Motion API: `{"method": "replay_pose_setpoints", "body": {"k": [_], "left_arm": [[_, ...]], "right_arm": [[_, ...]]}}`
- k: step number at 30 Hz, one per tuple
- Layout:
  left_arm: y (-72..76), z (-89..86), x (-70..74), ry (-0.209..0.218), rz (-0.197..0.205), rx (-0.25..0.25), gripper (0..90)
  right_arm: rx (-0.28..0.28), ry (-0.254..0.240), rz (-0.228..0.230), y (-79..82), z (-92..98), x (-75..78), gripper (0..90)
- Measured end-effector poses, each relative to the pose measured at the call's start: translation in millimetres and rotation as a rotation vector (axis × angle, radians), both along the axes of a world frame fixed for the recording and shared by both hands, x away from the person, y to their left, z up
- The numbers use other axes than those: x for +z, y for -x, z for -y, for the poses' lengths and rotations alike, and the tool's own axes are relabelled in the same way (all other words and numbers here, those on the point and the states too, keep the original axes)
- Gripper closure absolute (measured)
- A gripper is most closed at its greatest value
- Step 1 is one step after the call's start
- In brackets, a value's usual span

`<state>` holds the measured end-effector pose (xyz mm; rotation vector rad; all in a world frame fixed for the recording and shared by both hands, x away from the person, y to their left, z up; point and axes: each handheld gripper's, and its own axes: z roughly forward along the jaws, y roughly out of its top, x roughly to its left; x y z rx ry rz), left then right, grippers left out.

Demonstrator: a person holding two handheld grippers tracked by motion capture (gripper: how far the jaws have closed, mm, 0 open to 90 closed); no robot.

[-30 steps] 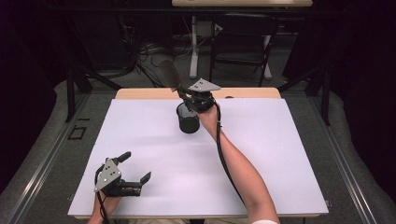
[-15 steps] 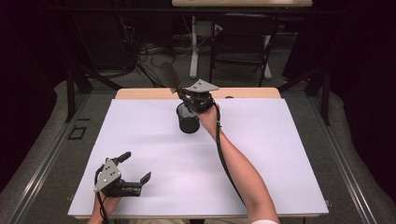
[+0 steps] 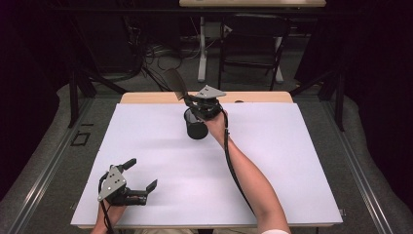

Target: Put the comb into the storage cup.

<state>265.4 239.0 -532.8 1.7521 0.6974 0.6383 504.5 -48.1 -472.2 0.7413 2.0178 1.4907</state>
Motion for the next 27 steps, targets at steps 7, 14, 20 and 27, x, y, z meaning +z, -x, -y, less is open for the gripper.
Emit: {"method": "replay_pose_setpoints", "body": {"k": [7,14,20,27], "left_arm": [[0.2,-0.4,0.0,0.004,-0.001,0.002,0.1],[0.2,0.1,0.1,0.000,0.001,0.000,0.1],[0.2,0.1,0.1,-0.001,0.001,0.000,0.1],[0.1,-0.4,0.1,0.003,0.001,0.001,0.1]], "right_arm": [[0.000,-0.001,-0.008,-0.2,0.8,-3.2,72.5],[0.000,0.007,-0.009,-0.2,2.1,-5.1,72.5],[-0.002,0.015,-0.010,0.2,3.8,-5.8,72.5],[0.000,0.025,-0.014,0.6,6.2,-10.2,72.5]]}}
